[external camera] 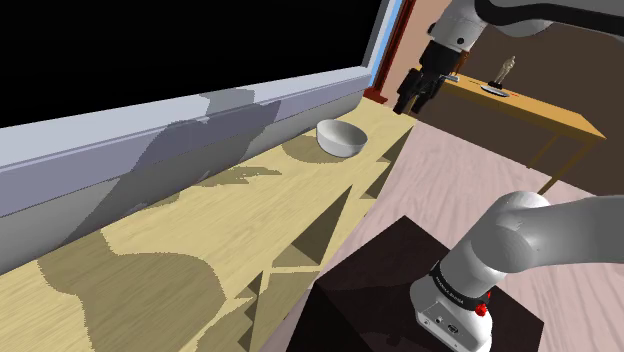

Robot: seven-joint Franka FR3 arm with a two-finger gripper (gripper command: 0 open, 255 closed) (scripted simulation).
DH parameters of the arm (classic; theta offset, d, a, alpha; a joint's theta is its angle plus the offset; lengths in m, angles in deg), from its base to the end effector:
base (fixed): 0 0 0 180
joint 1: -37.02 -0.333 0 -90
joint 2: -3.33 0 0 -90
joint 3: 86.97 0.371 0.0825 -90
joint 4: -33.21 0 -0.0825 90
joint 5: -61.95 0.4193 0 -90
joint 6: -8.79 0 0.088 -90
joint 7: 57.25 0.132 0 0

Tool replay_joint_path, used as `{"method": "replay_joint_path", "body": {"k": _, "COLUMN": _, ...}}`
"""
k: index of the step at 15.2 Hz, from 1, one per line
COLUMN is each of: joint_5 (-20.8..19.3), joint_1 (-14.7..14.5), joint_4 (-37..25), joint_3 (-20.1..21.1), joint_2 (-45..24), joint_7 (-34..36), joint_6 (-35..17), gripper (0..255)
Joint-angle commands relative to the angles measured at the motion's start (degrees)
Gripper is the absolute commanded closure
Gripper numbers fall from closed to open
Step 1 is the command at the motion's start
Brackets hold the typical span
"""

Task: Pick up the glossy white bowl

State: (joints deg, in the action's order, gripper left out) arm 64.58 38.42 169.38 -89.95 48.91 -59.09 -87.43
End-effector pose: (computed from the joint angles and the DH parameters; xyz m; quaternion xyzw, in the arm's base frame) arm 0.3127 -0.0237 0.6070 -0.9978 0.0166 -0.0506 0.0391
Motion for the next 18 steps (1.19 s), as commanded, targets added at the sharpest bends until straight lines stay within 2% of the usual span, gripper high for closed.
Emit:
{"method": "replay_joint_path", "body": {"k": 1, "joint_5": 0.0, "joint_1": 0.0, "joint_4": 0.0, "joint_3": 0.0, "joint_2": 0.0, "joint_7": 0.0, "joint_6": 0.0, "gripper": 0}}
{"method": "replay_joint_path", "body": {"k": 10, "joint_5": 1.0, "joint_1": 0.4, "joint_4": -3.1, "joint_3": -6.4, "joint_2": -17.3, "joint_7": -6.4, "joint_6": -12.5, "gripper": 0}}
{"method": "replay_joint_path", "body": {"k": 18, "joint_5": 5.8, "joint_1": 0.0, "joint_4": -11.2, "joint_3": -11.4, "joint_2": -34.9, "joint_7": -13.5, "joint_6": -19.9, "gripper": 0}}
